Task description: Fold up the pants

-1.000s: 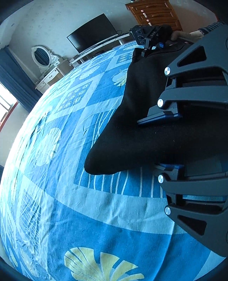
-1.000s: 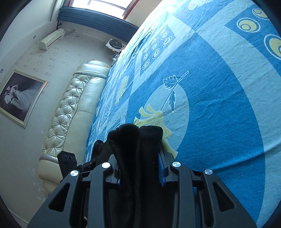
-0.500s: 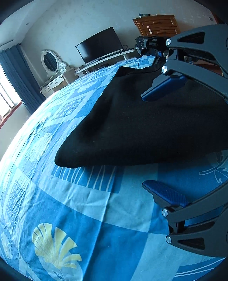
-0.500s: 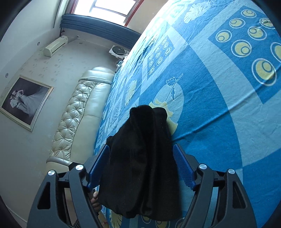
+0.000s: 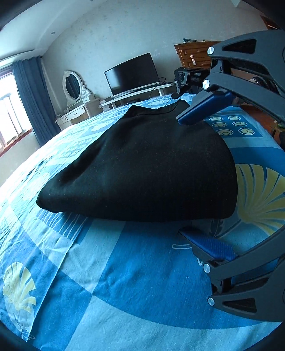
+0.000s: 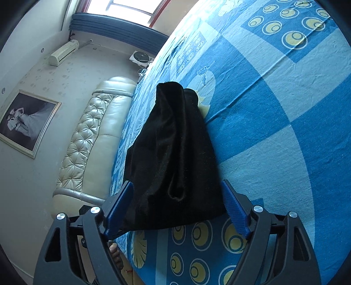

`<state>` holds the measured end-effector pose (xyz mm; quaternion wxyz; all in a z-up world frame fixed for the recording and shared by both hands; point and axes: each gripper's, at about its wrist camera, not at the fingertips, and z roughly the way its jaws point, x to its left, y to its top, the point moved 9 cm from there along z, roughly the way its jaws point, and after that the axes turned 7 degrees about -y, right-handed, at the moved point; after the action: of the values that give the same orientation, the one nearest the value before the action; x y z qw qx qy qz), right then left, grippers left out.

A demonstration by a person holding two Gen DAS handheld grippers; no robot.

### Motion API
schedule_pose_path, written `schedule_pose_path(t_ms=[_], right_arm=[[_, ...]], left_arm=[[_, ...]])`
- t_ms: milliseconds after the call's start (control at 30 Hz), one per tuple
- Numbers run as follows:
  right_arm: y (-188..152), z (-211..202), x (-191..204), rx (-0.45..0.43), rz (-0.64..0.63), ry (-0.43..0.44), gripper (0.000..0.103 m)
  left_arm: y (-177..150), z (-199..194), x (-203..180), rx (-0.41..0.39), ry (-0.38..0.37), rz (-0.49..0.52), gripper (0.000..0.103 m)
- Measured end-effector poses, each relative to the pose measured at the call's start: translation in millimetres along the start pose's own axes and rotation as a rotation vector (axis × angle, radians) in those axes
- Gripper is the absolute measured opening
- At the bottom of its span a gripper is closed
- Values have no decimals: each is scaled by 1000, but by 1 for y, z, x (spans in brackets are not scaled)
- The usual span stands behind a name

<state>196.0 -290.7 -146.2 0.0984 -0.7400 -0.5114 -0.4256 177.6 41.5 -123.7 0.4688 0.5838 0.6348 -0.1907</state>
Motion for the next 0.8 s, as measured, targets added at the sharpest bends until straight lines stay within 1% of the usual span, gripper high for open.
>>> schedule_pose_path(t_ms=[67, 100, 133, 167, 200, 233, 267, 333, 400, 467, 533, 667, 800], right_arm=[[-2, 4, -1, 20, -20, -25, 79], [-4, 6, 0, 33, -39, -44, 78], [-6, 8, -2, 46, -60, -76, 72], [-7, 9, -4, 56, -77, -112, 62], [-8, 10, -5, 64, -84, -125, 58], [-8, 8, -7, 65, -80, -118, 52], [-7, 7, -8, 69, -63, -104, 47], [-7, 3, -10, 71, -22, -63, 40], [-9, -1, -8, 64, -20, -59, 38], [-12, -5, -5, 51, -43, -89, 37], [-15, -9, -3, 43, -35, -86, 36], [-24, -17, 2, 44, -28, -78, 36], [-39, -25, 3, 52, -19, -73, 36]], left_arm=[[-1, 3, -3, -3, 0, 8, 93], [-3, 5, -4, -1, 9, 17, 80], [-6, 9, -2, 17, 32, 20, 63], [-8, 12, -1, 27, 57, 24, 62], [-8, 13, -1, 18, 68, 28, 60], [-8, 12, -2, 11, 79, 35, 56], [-8, 12, -2, 11, 94, 41, 54], [-9, 11, -5, 10, 111, 50, 49], [-11, 8, -8, 8, 129, 53, 46], [-12, 5, -12, 4, 151, 67, 43], [-15, 2, -18, 3, 177, 88, 42], [-23, -5, -27, 12, 218, 113, 42], [-34, -12, -30, 25, 228, 116, 42]])
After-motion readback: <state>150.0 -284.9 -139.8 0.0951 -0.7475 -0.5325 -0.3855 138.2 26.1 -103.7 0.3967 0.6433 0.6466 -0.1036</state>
